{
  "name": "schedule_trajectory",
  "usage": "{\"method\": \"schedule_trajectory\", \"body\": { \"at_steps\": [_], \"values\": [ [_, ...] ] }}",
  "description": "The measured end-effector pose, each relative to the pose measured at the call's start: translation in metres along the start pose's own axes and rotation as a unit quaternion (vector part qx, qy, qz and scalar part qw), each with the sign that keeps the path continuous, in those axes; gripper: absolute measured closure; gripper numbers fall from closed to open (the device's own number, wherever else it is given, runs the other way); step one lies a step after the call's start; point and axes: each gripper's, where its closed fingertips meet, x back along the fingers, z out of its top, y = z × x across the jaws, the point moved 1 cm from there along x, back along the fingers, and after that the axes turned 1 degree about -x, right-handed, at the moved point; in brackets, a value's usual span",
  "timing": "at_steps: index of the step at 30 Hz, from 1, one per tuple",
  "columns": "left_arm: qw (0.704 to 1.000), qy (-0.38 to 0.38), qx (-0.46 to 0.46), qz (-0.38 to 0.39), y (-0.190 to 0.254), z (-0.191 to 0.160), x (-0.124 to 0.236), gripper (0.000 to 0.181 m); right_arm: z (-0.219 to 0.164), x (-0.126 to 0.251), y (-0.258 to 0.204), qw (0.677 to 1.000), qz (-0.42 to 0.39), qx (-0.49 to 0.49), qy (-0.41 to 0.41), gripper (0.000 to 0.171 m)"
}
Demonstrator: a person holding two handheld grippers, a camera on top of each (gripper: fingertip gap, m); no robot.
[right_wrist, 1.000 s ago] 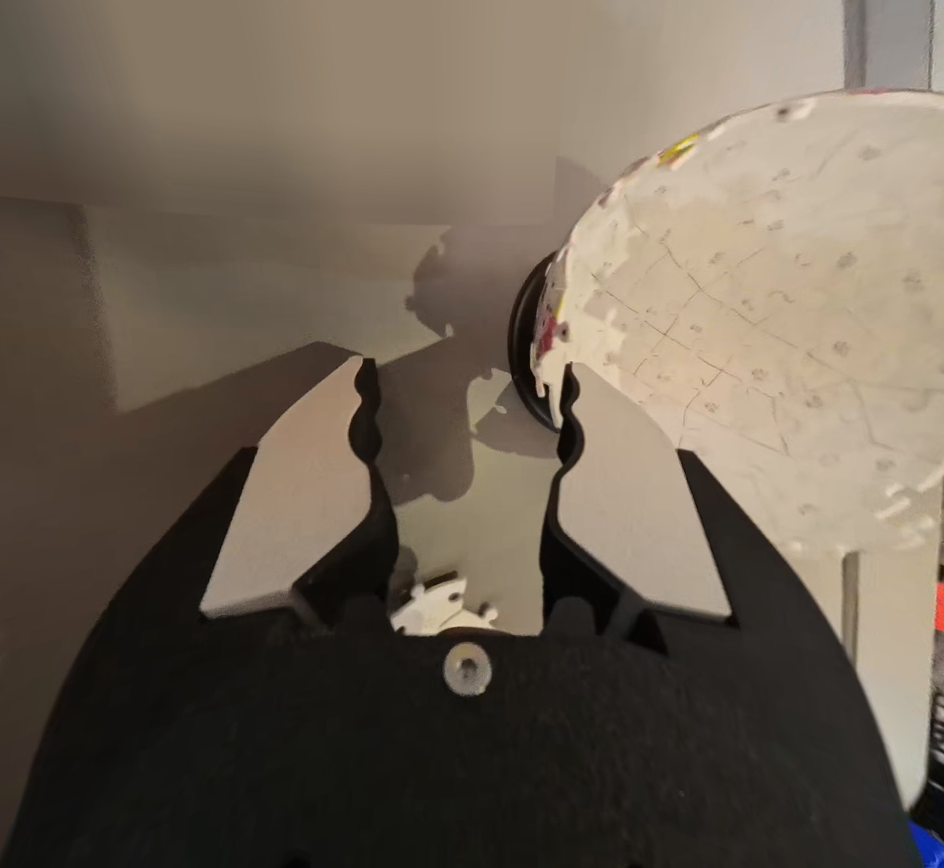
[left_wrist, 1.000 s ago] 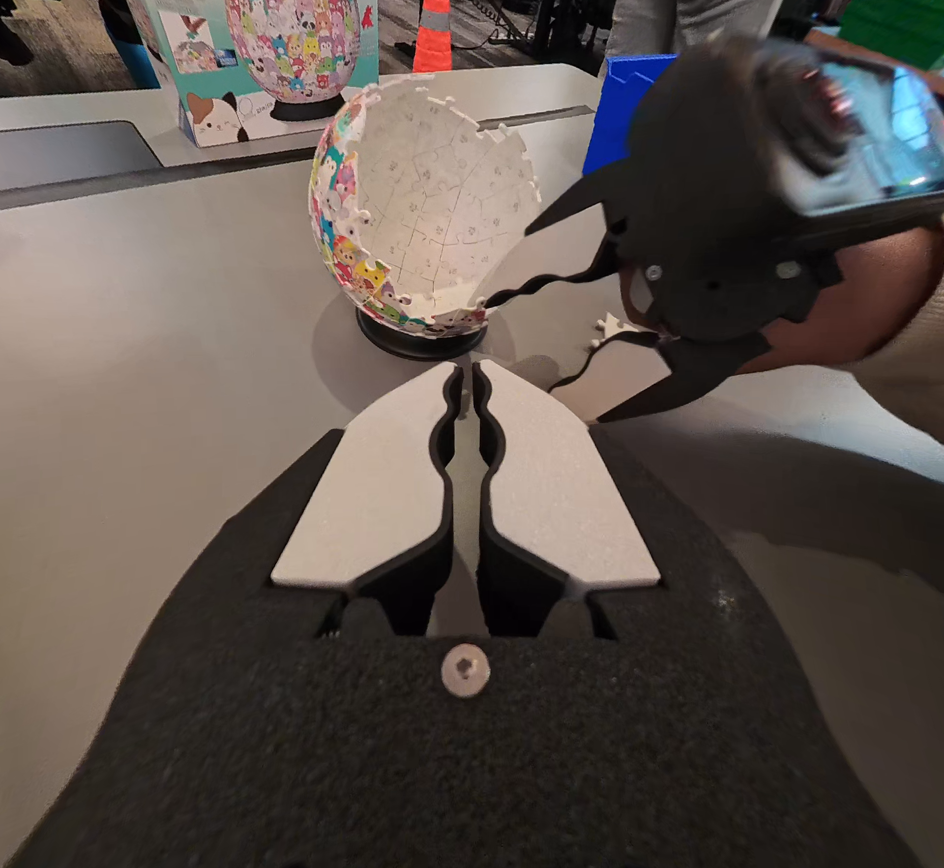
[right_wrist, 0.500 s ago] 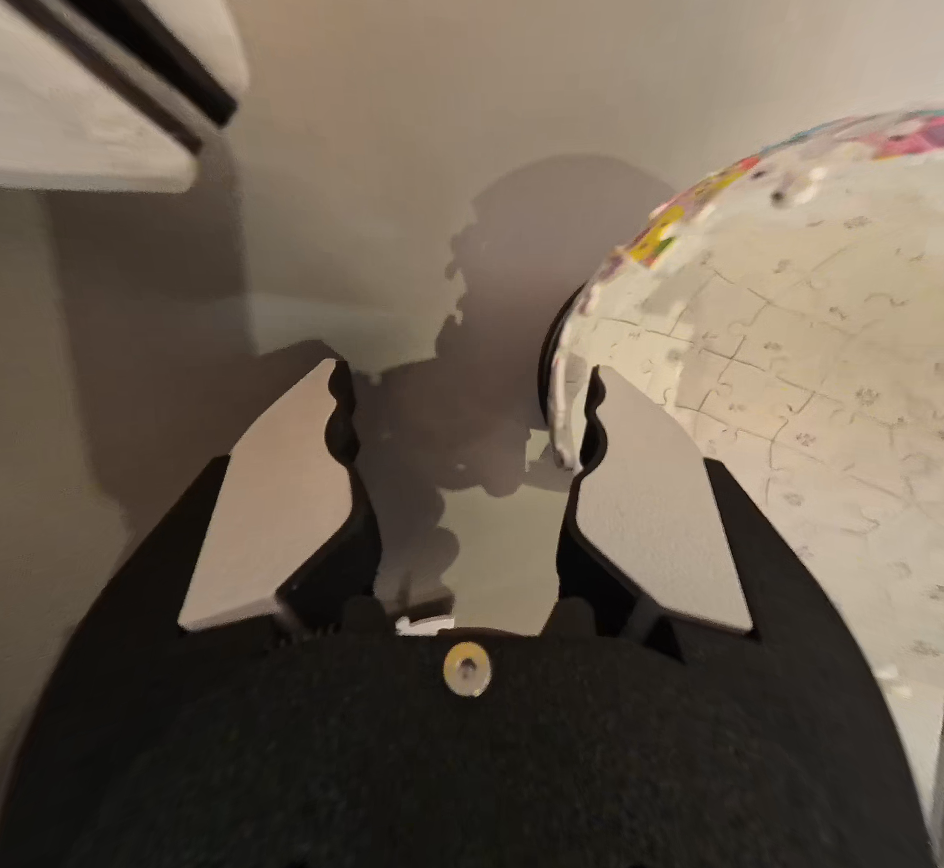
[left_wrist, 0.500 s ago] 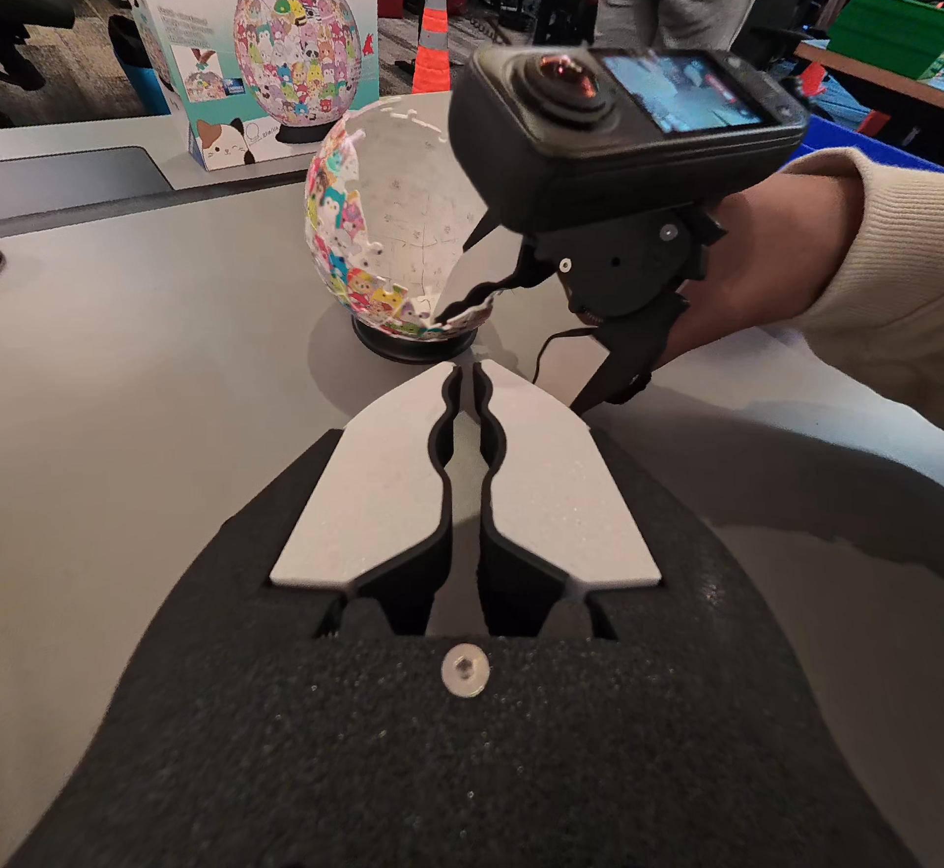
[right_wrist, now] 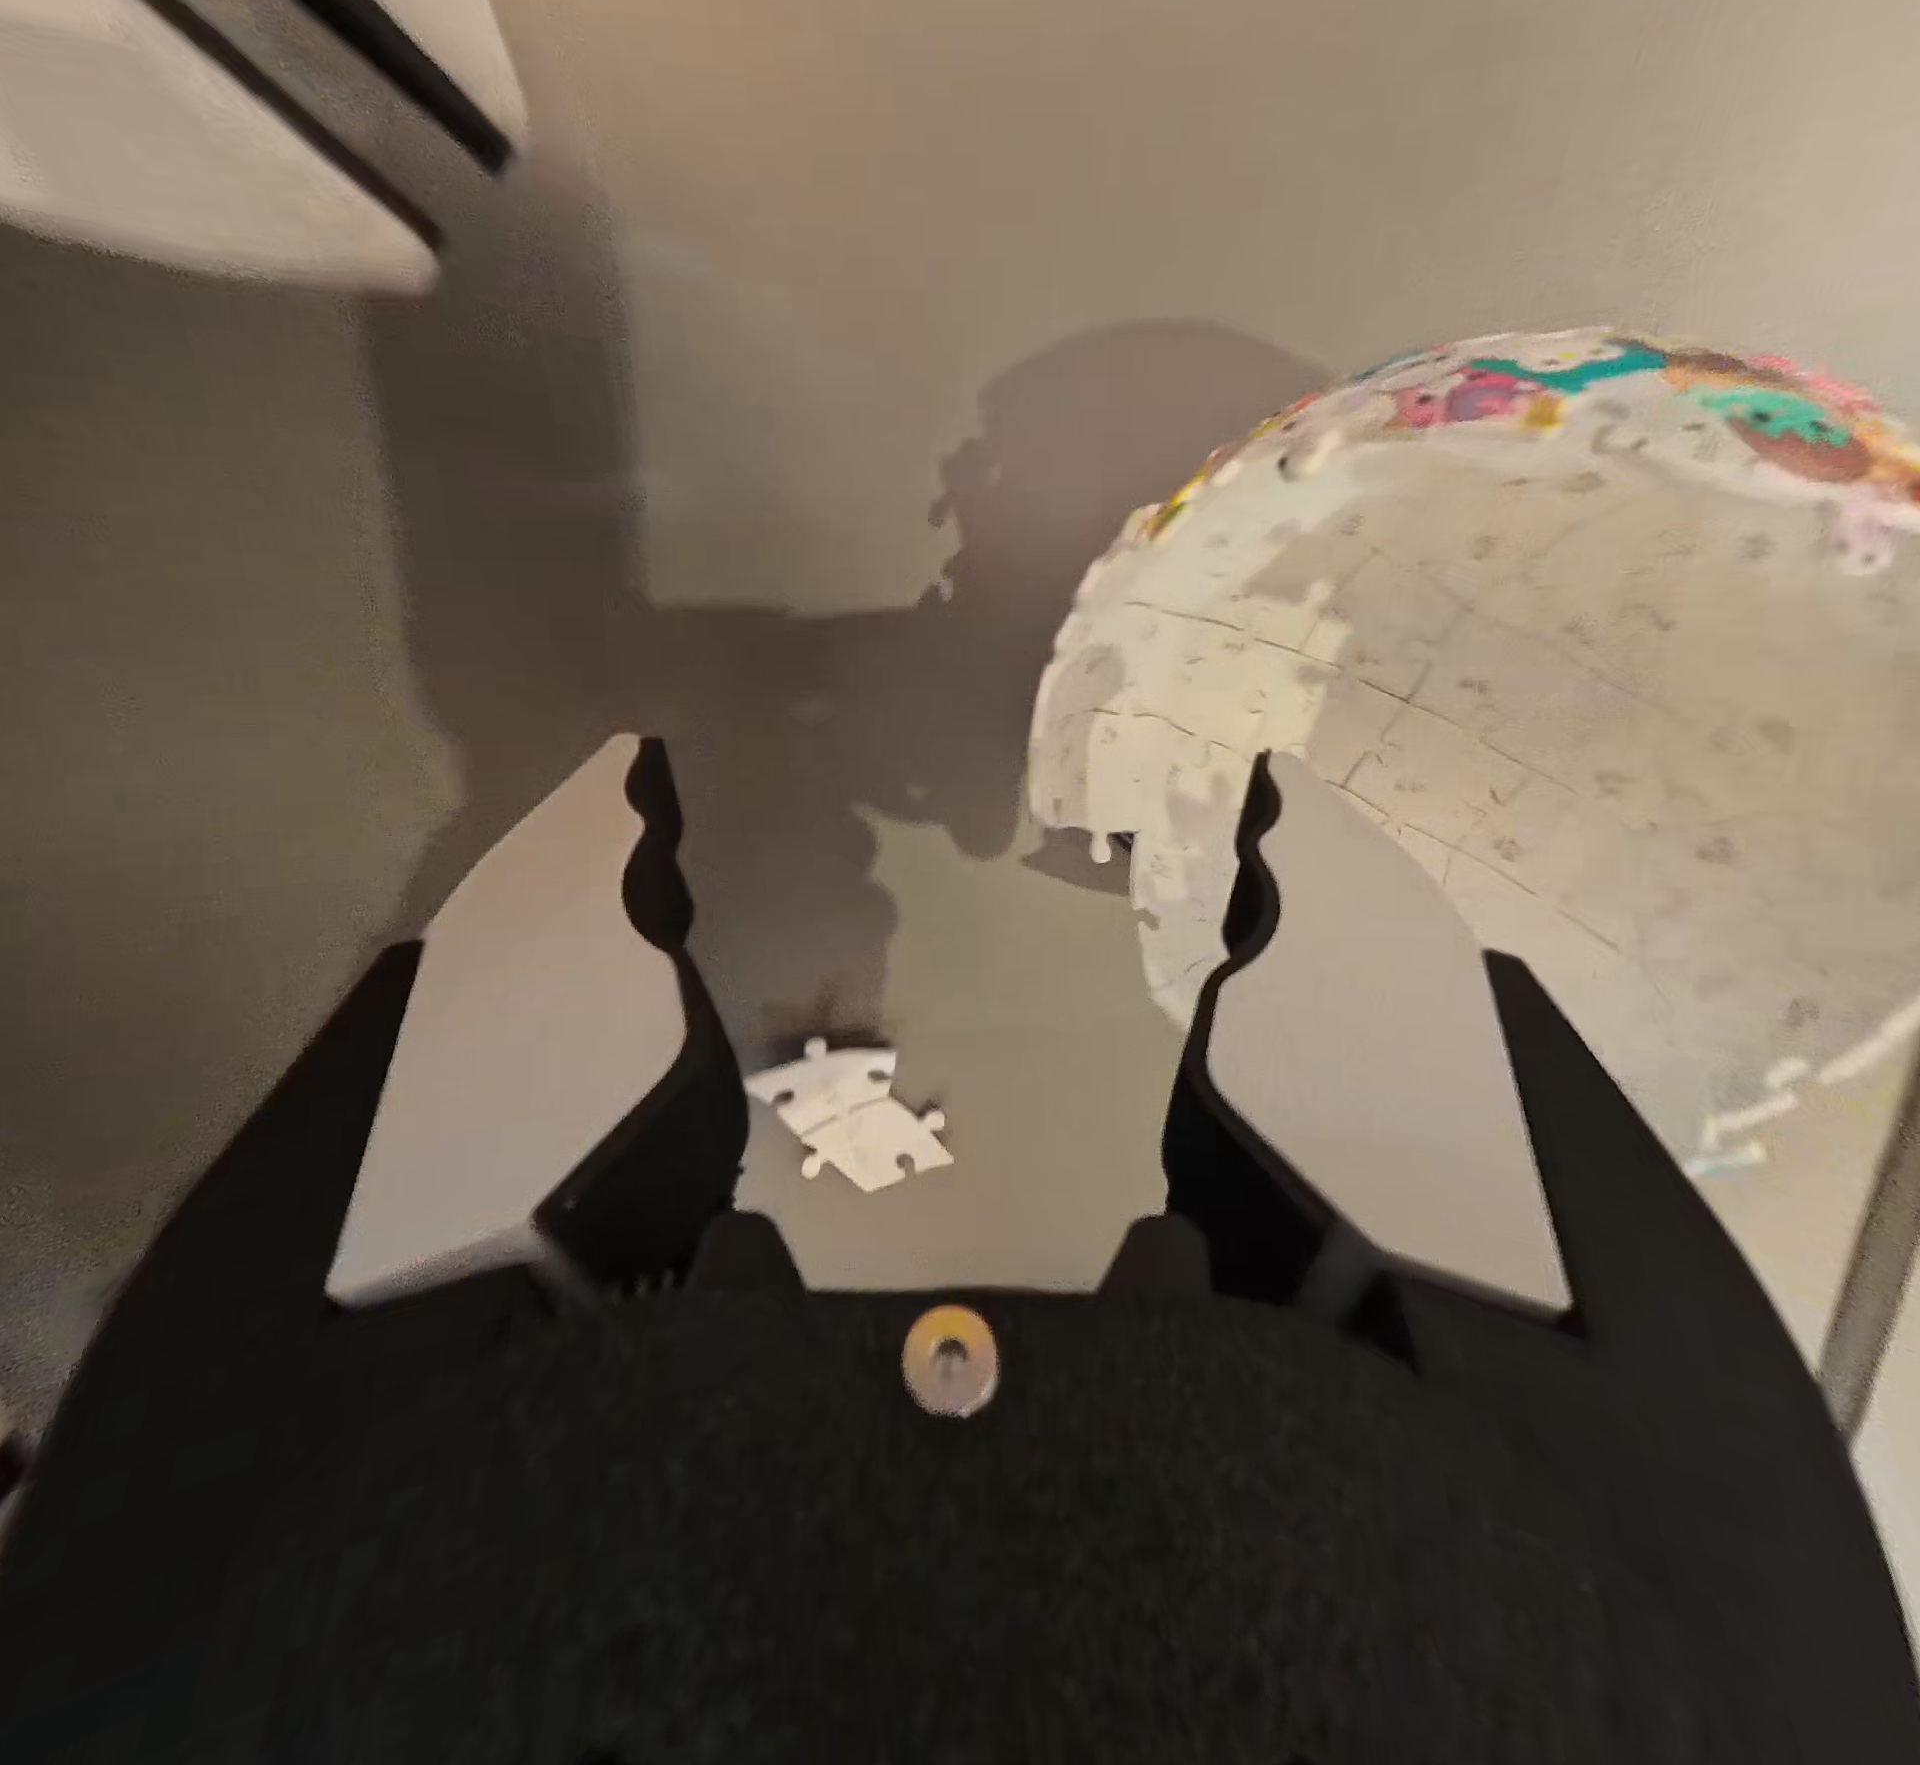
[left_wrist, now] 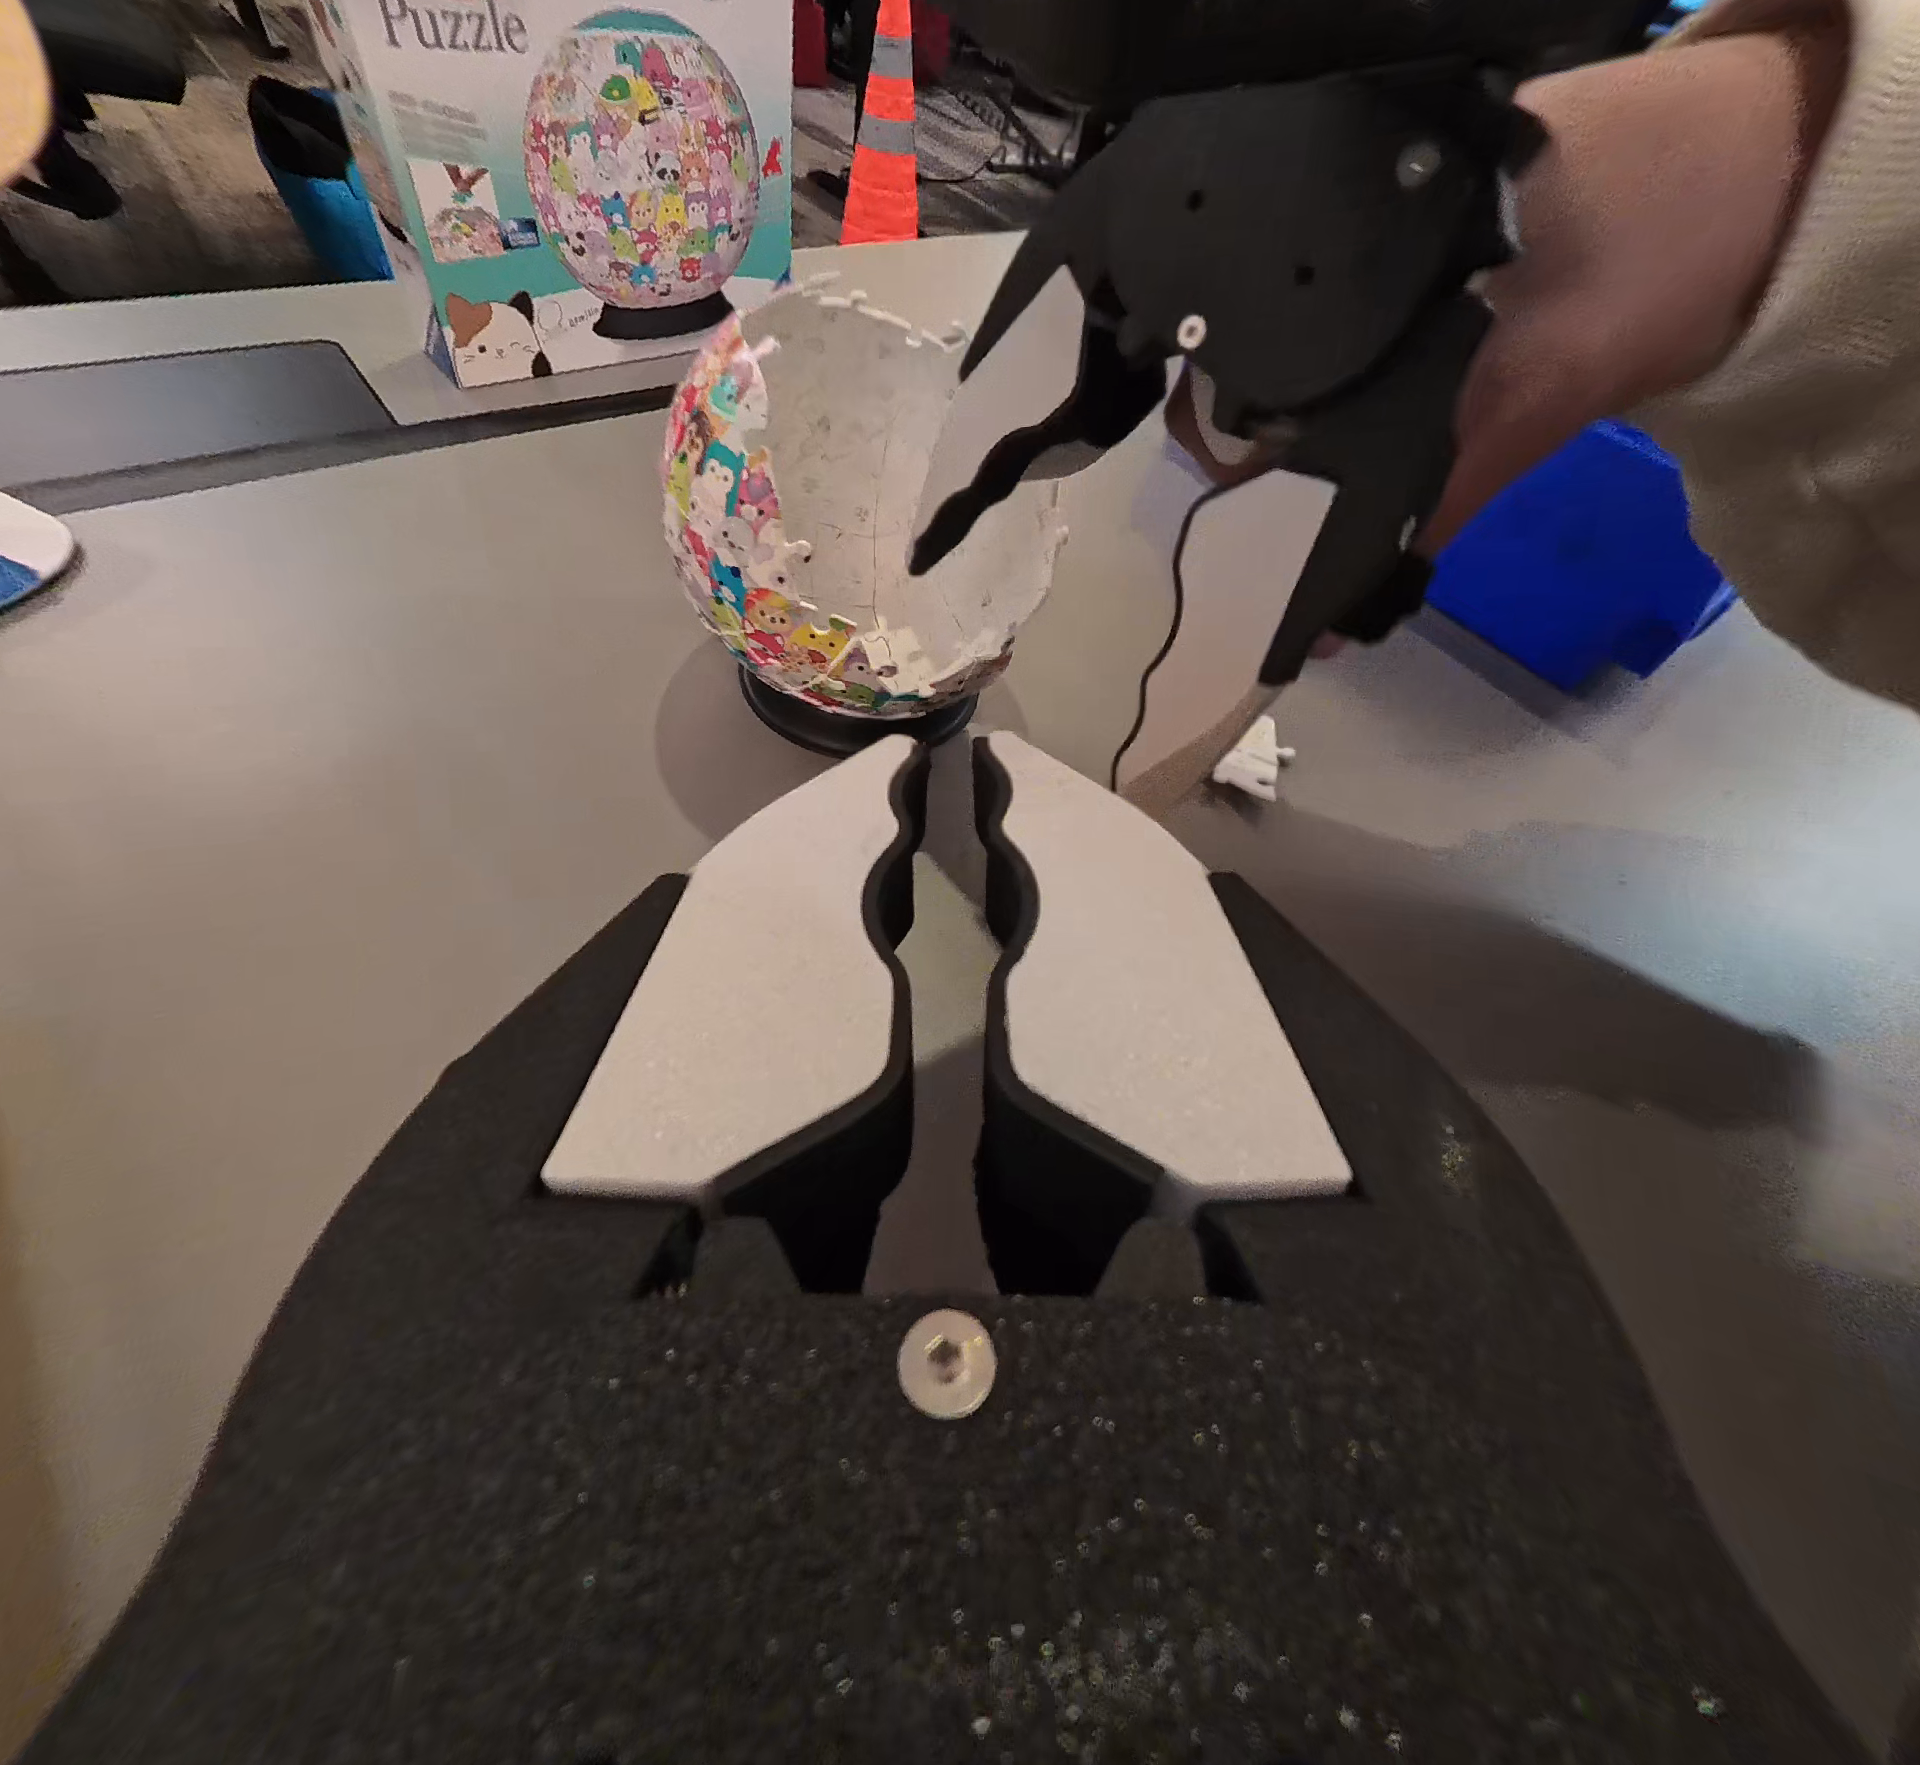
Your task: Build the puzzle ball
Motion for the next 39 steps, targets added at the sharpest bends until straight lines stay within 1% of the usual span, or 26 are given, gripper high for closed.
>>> {"method": "schedule_trajectory", "body": {
  "at_steps": [4,8,14,25,33,37,38,39],
  "values": [
    [1.000,0.024,0.004,0.006,0.000,0.005,0.024,0.173,-0.009,-0.002,-0.004,0.995,0.087,0.011,-0.046,0.071],
    [0.999,0.031,0.002,0.006,0.004,0.005,0.041,0.172,-0.006,-0.009,-0.007,0.990,0.124,0.000,-0.067,0.075],
    [0.999,0.047,-0.006,-0.002,0.011,0.010,0.052,0.172,-0.019,-0.027,0.002,0.986,0.104,-0.014,-0.130,0.072],
    [0.999,0.047,-0.003,-0.002,0.011,0.011,0.052,0.172,-0.014,-0.036,0.000,0.985,0.100,-0.014,-0.136,0.076],
    [0.999,0.047,-0.005,-0.003,0.013,0.011,0.051,0.172,-0.014,-0.035,0.002,0.987,0.094,-0.016,-0.131,0.071],
    [0.999,0.047,-0.008,-0.002,0.014,0.012,0.051,0.172,-0.014,-0.036,-0.003,0.986,0.102,-0.013,-0.131,0.073],
    [0.999,0.047,-0.008,-0.002,0.014,0.012,0.051,0.172,-0.014,-0.037,-0.003,0.987,0.098,-0.010,-0.131,0.070],
    [0.999,0.046,-0.008,-0.002,0.014,0.012,0.051,0.172,-0.015,-0.038,-0.002,0.987,0.091,-0.009,-0.131,0.072]
  ]
}}
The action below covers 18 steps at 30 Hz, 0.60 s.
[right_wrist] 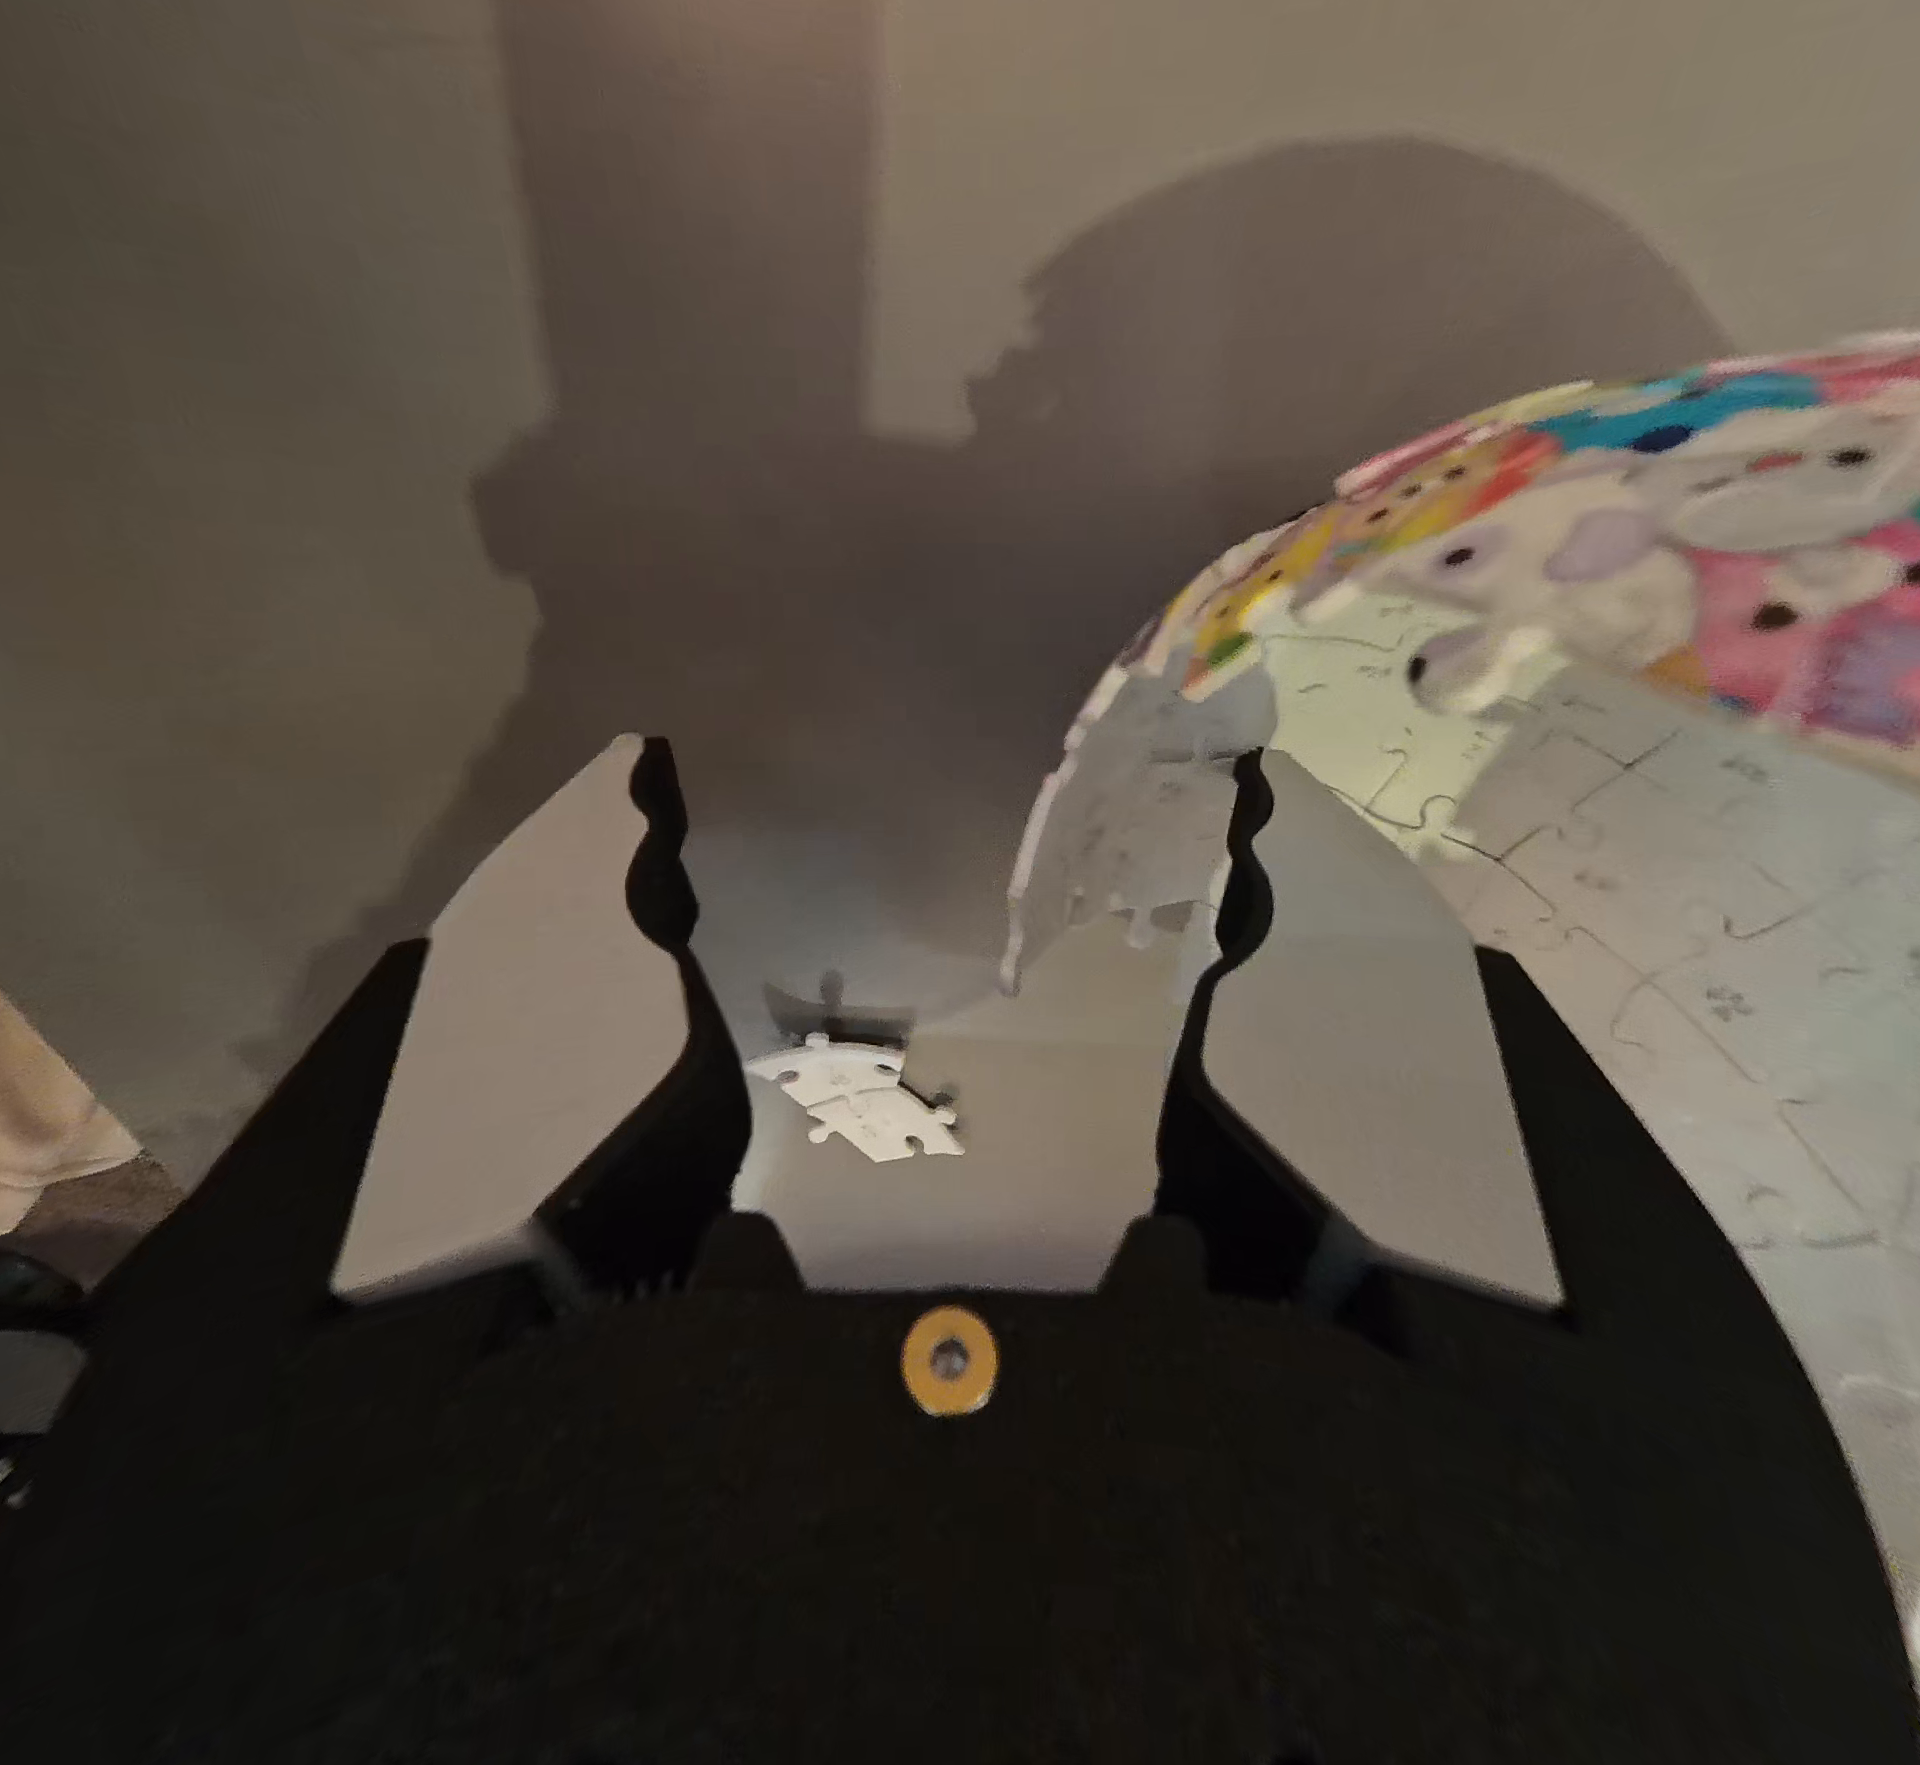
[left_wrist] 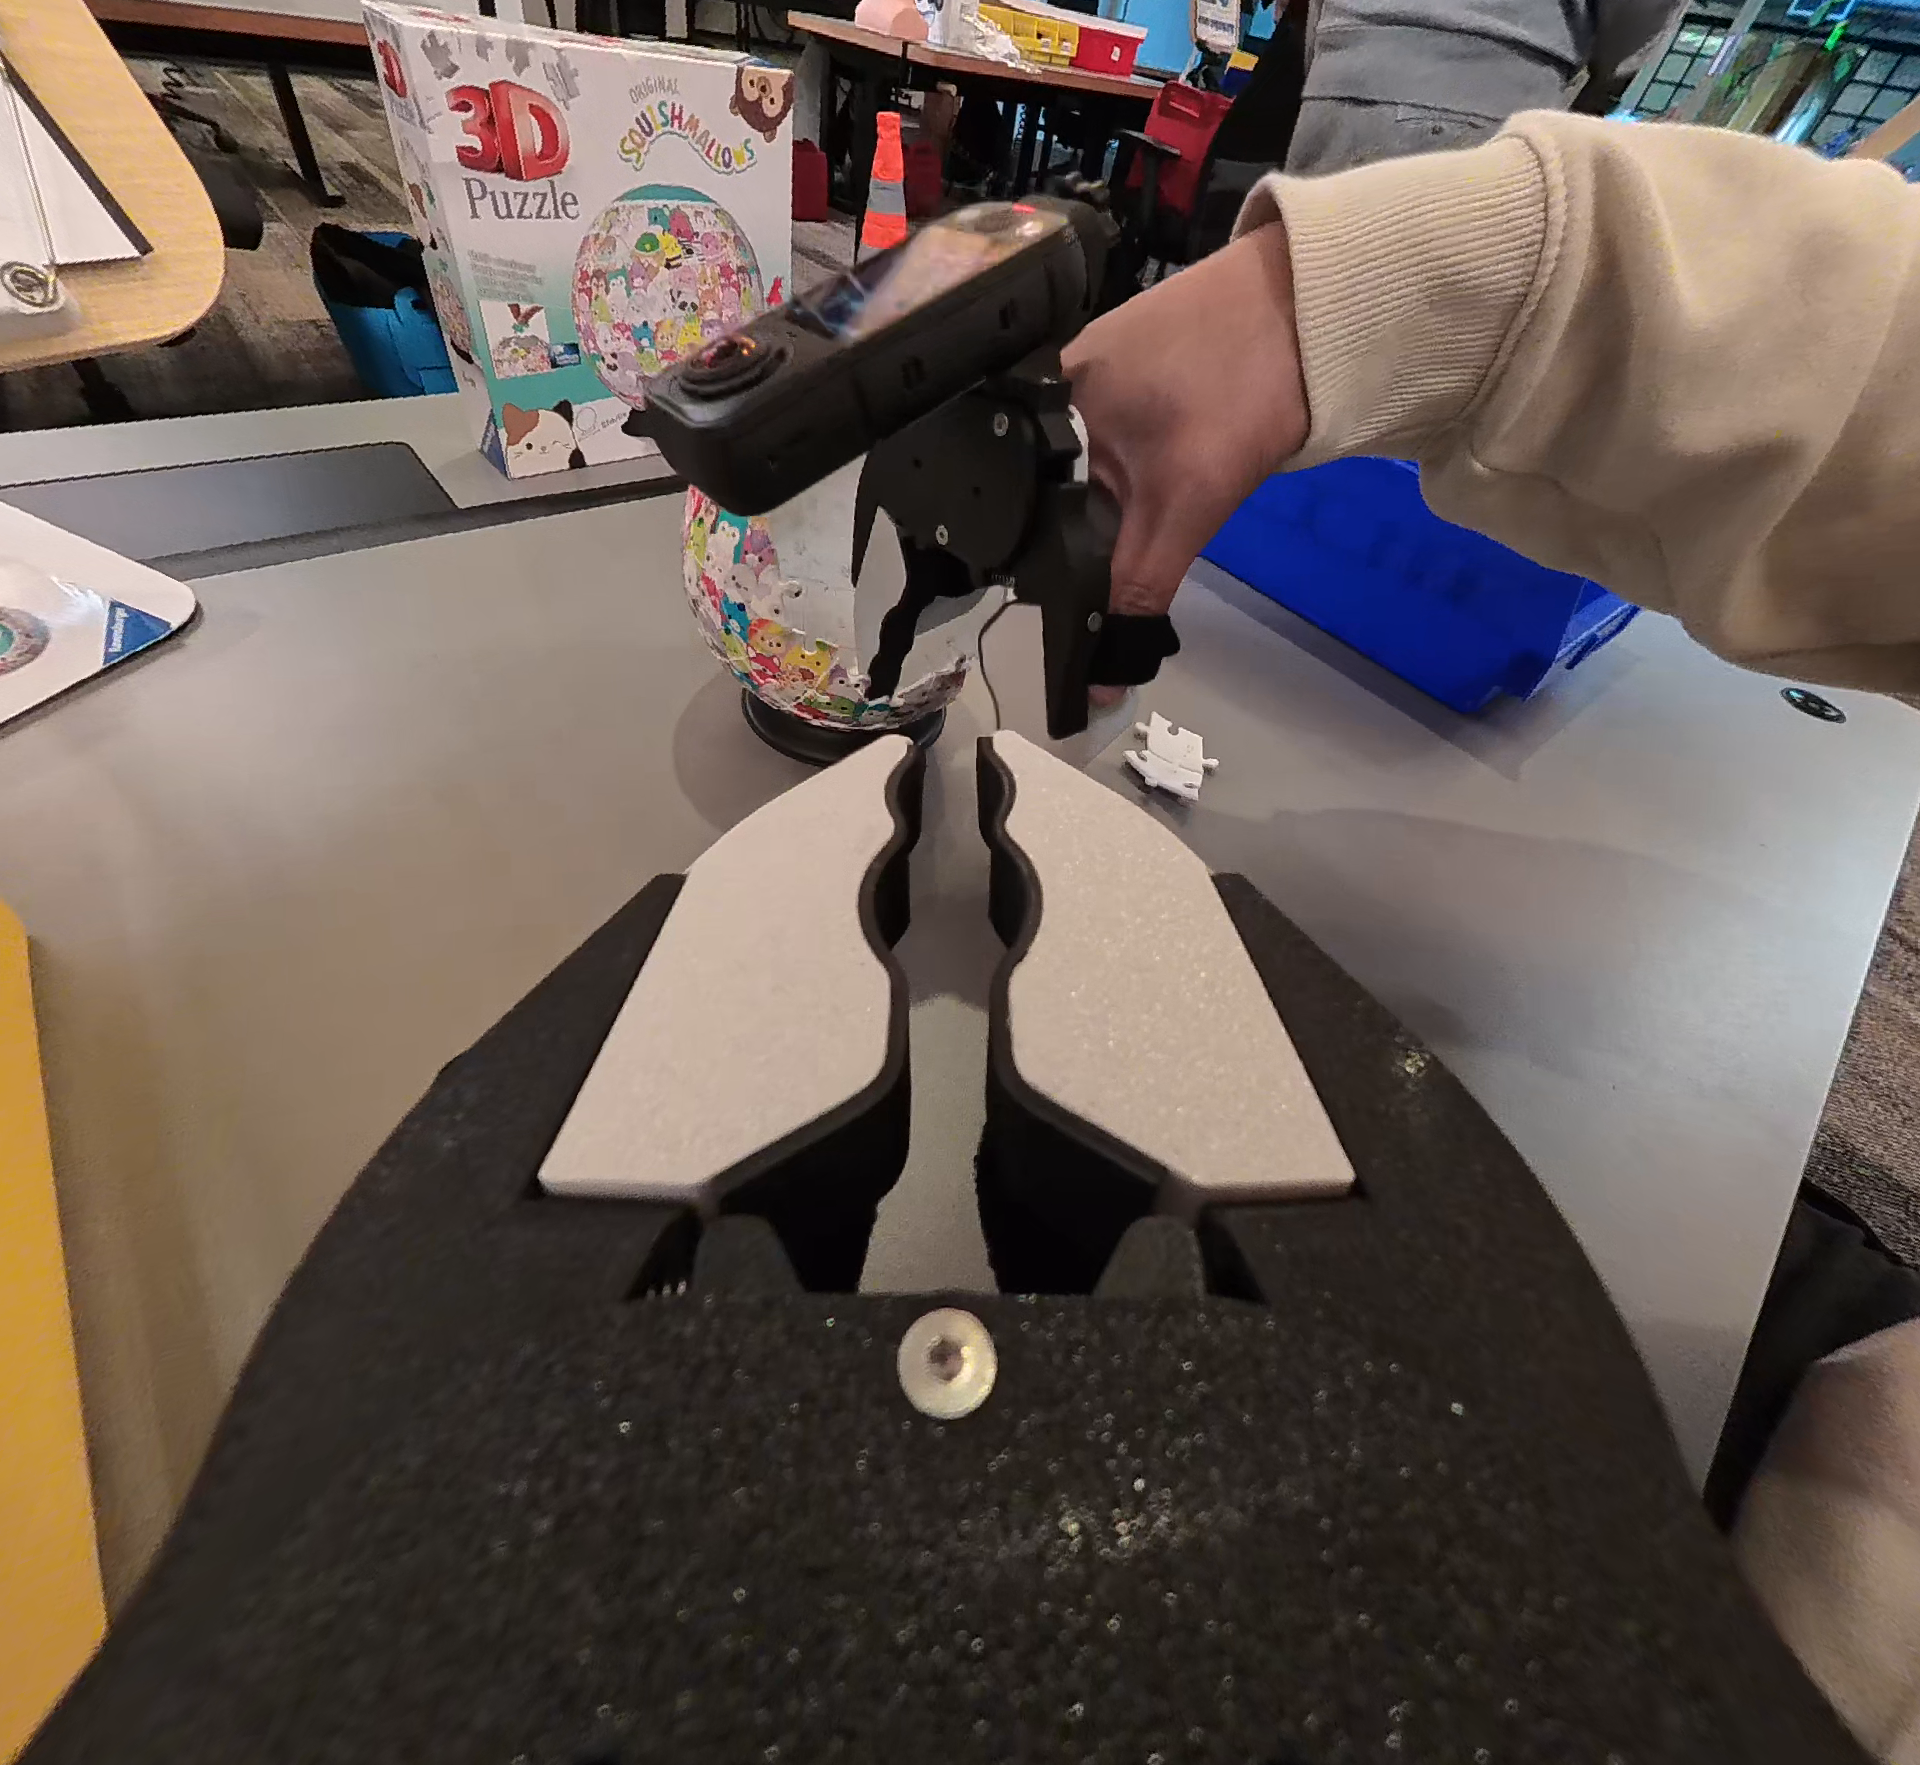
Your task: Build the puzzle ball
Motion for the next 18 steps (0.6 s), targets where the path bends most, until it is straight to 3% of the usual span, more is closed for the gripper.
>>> {"method": "schedule_trajectory", "body": {
  "at_steps": [12,15,18],
  "values": [
    [1.000,-0.009,-0.006,0.005,-0.001,-0.004,-0.003,0.170,0.003,0.001,-0.001,1.000,-0.009,-0.010,0.027,0.067],
    [0.999,-0.031,0.003,0.016,-0.007,-0.014,-0.009,0.162,0.002,0.027,-0.004,0.995,-0.037,-0.015,0.088,0.063],
    [0.998,-0.048,0.035,0.014,-0.017,-0.021,-0.022,0.143,-0.003,0.074,-0.018,0.975,-0.061,-0.007,0.213,0.064]
  ]
}}
